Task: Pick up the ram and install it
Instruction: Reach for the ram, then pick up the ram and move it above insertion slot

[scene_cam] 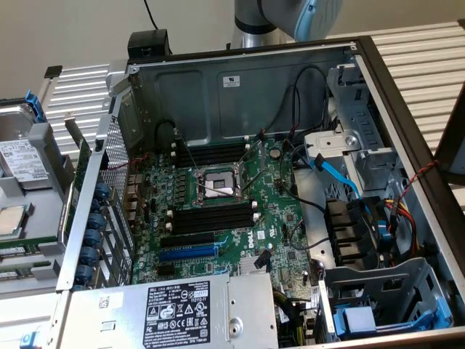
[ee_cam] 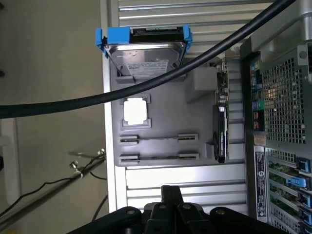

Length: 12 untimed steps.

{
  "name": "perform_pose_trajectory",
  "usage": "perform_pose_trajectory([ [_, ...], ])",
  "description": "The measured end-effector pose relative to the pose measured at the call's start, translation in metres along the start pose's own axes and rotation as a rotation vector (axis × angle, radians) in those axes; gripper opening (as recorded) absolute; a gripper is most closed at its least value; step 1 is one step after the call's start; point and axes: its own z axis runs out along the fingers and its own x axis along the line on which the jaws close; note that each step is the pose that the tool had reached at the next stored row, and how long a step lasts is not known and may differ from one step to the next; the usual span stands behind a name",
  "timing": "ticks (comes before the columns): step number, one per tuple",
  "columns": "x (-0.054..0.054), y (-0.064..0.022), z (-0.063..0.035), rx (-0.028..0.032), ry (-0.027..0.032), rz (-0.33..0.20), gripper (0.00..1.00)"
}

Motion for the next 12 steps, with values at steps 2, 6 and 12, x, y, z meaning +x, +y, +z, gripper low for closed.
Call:
perform_pose_trajectory([
  [2,0.0,0.0,0.0,-0.0001,-0.0001,0.0,0.11],
  [6,0.0,0.0,0.0,-0.0001,-0.0001,0.0,0.11],
  [12,0.0,0.0,0.0001,-0.0001,-0.0001,0.0,0.11],
])
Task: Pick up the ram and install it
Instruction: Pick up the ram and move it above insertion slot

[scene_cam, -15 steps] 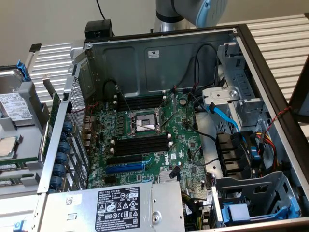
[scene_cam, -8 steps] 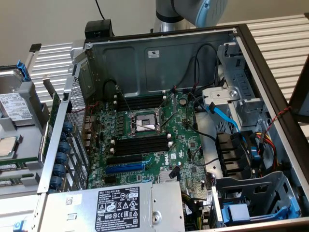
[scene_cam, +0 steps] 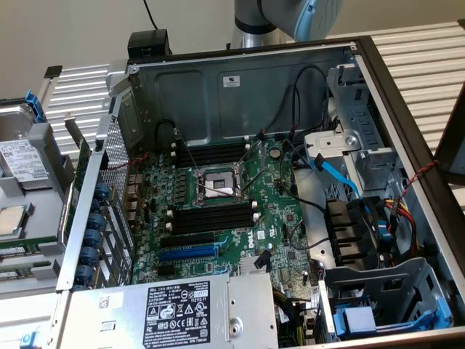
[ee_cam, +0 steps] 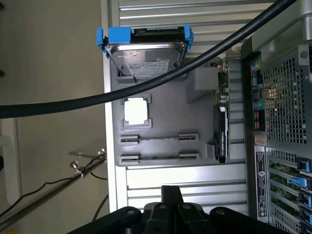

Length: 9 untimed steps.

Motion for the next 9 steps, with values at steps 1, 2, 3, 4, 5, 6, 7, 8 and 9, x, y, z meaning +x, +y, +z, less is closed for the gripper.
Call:
perform_pose_trajectory([
  [1,0.0,0.0,0.0,0.0001,0.0,0.0,0.11],
  [2,0.0,0.0,0.0,0.0,0.0,0.0,0.11],
  [3,0.0,0.0,0.0,0.0,0.0,0.0,0.11],
  [4,0.0003,0.0,0.0,0.0,-0.0003,-0.001,0.11],
  [5,0.0004,-0.0001,0.0,0.0001,0.0,-0.012,0.11],
  [6,0.0005,0.0,0.0001,0.0,0.0006,-0.03,0.11],
  [7,0.0005,0.0,0.0,0.0001,0.0016,-0.049,0.11],
  [8,0.0005,0.0,0.0,0.0001,0.0025,-0.067,0.11],
  [9,0.0005,0.0,0.0,0.0002,0.0034,-0.085,0.11],
])
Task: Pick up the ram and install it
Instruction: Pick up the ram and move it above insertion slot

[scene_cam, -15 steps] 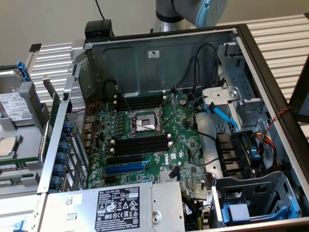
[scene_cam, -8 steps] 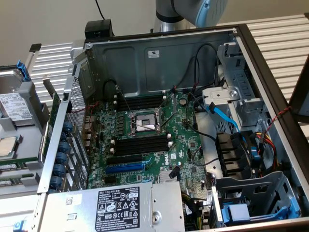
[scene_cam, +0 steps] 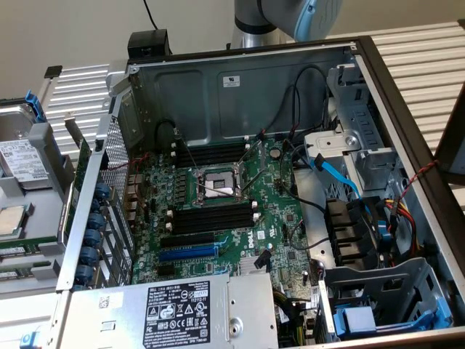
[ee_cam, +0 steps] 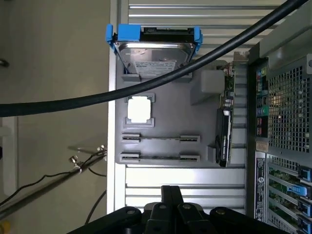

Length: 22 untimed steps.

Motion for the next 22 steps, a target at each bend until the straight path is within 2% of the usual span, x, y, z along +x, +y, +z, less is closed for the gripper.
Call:
perform_pose_trajectory([
  [11,0.0003,-0.0001,0.0,0.0005,0.0095,-0.199,0.11],
  [22,0.0016,0.0,0.0001,0.0007,0.0174,-0.371,0.11],
])
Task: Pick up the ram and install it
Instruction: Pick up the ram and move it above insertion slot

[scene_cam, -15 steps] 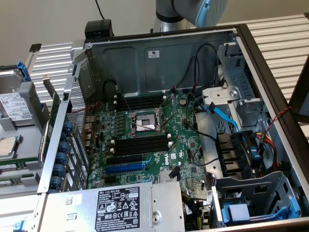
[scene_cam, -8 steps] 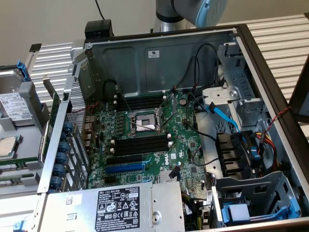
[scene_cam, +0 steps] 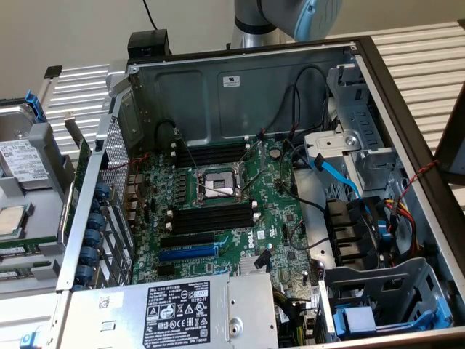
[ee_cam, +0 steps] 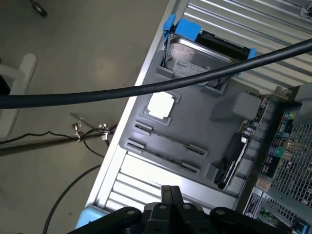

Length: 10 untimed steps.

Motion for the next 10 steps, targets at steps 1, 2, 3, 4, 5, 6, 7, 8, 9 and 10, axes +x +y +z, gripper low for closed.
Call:
perform_pose_trajectory([
  [1,0.0001,0.0,0.0,0.0,0.0007,-0.016,0.11],
  [2,0.0001,0.0,0.0001,0.0,0.0013,-0.031,0.11],
  [3,0.0001,0.0,0.0001,0.0001,0.002,-0.046,0.11],
  [4,0.0001,0.0001,0.0,0.0001,0.0028,-0.06,0.11],
  [5,0.0001,0.0001,0.0,0.0001,0.0036,-0.074,0.11],
  [6,0.0001,0.0001,0.0,0.0001,0.0042,-0.086,0.11],
  [7,0.0001,0.0001,0.0,0.0001,0.0049,-0.099,0.11],
  [8,0.0001,0.0001,0.0,0.0001,0.0056,-0.113,0.11],
  [9,0.0001,0.0001,0.0,0.0001,0.0064,-0.127,0.11],
  [10,0.0001,0.0001,0.0,0.0002,0.0072,-0.144,0.11],
])
